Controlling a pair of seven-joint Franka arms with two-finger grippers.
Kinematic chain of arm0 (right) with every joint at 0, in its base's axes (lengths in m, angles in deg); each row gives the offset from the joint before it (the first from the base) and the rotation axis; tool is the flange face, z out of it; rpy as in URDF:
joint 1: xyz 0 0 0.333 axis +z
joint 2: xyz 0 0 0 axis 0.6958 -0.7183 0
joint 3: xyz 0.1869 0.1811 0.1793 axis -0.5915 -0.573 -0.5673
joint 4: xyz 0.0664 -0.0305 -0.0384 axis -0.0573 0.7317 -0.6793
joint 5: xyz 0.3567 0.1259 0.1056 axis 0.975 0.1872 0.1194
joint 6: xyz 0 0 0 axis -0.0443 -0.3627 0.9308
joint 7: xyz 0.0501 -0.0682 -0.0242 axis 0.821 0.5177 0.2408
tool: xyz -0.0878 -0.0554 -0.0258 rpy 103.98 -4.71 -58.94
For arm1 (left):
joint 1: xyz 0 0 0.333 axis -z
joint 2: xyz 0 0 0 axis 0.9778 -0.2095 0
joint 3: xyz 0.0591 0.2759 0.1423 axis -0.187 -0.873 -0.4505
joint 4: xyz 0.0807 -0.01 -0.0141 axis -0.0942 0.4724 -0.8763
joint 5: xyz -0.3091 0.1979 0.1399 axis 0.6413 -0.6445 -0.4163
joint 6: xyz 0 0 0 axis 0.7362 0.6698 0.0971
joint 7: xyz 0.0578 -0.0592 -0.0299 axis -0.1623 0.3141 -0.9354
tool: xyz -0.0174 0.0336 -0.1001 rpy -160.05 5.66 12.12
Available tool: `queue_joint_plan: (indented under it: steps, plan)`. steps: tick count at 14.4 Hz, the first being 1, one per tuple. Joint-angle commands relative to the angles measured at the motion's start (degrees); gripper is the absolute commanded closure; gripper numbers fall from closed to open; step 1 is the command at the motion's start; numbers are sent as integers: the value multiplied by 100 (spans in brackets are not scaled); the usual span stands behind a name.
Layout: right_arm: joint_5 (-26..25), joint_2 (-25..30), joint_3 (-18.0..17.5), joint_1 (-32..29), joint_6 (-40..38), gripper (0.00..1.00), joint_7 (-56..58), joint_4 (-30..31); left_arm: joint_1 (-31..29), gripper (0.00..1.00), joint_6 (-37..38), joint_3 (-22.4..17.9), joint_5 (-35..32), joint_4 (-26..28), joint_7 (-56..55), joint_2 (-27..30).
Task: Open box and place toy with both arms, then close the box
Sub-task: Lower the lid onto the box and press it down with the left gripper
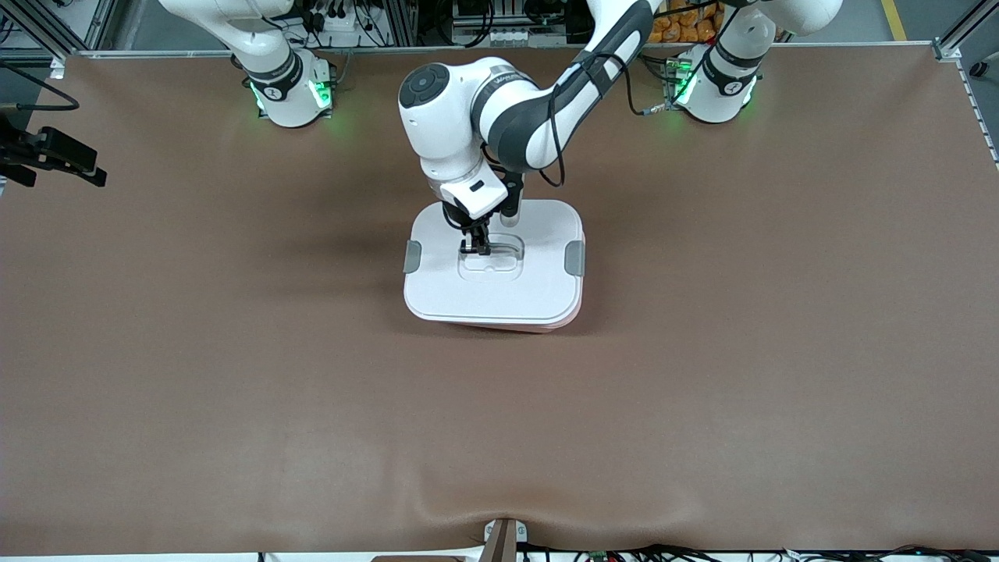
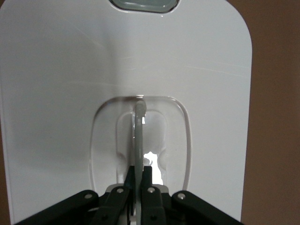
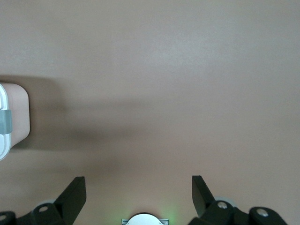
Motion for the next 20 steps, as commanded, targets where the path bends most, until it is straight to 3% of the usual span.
queue_joint_plan:
  steps: [1,20]
  plan:
    - [-126,76,-14,32,-58,0,49,-11,62,100,100,-63,25,3,23,46]
    - [-126,67,-14,32,-58,0,49,-11,26,100,144,-28,60,310,111,265]
